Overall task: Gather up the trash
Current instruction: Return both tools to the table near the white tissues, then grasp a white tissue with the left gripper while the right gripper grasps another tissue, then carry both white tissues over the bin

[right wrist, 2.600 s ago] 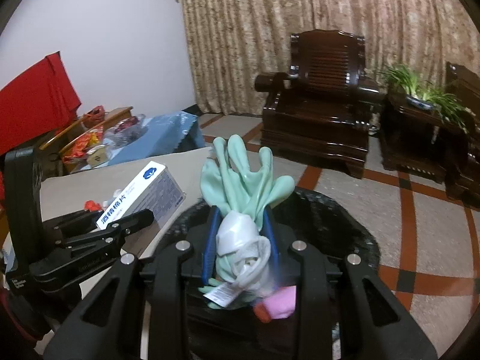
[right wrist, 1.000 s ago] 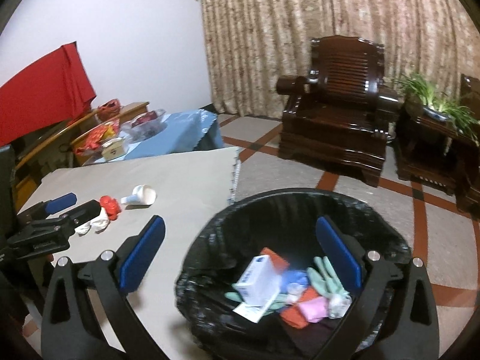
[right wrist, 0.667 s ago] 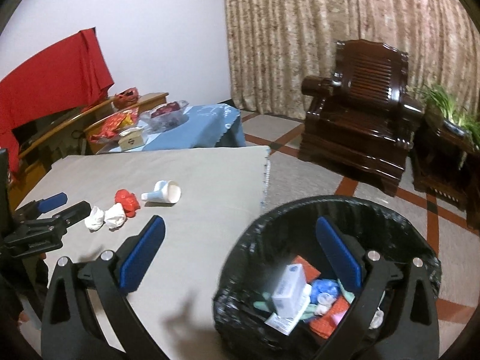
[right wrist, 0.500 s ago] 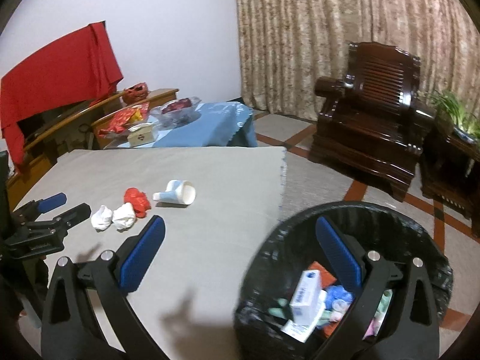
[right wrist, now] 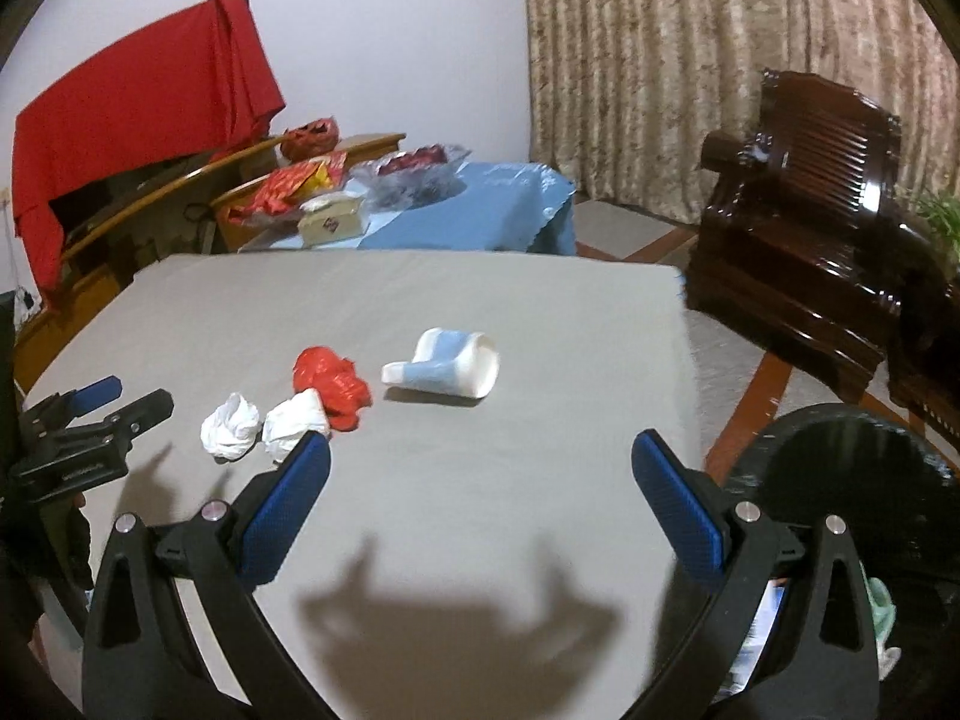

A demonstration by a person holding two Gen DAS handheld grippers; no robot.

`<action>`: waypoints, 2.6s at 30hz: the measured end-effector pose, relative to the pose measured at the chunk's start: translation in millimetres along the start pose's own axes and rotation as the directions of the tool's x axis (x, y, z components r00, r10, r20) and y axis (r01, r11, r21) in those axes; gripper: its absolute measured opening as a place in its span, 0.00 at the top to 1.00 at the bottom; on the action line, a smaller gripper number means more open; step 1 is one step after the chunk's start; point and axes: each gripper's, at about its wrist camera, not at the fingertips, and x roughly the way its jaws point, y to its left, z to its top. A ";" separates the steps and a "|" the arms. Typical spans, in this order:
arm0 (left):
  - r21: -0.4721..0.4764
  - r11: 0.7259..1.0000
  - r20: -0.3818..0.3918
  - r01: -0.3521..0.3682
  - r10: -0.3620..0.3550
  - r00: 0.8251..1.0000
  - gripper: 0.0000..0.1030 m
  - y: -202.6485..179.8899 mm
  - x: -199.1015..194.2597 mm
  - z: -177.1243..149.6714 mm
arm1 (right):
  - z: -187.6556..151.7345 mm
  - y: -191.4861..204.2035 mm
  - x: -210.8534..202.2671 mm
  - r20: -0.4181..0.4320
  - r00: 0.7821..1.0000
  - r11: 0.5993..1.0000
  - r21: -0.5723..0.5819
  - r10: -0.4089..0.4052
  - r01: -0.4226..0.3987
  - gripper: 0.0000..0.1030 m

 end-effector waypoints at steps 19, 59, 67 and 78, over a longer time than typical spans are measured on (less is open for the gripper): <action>0.012 0.989 -0.179 0.150 -0.146 0.973 0.63 6.4 81.3 -18.5 | -8.0 32.7 56.0 -0.063 0.998 0.999 -0.038 -0.019 0.016 0.05; -0.070 0.998 -0.115 0.002 -0.010 0.993 0.64 90.2 47.1 -14.8 | -8.6 135.2 123.8 -0.185 0.979 0.995 -0.034 0.087 -0.095 0.59; -0.060 0.998 -0.096 0.024 -0.030 0.995 0.64 63.0 26.9 -7.0 | 2.2 116.4 77.5 -0.126 0.985 0.992 -0.030 0.120 -0.125 0.59; -0.023 0.997 -0.075 0.078 -0.079 0.994 0.64 2.6 -9.6 7.2 | 17.1 72.5 14.1 -0.066 0.993 0.994 -0.029 0.101 -0.103 0.59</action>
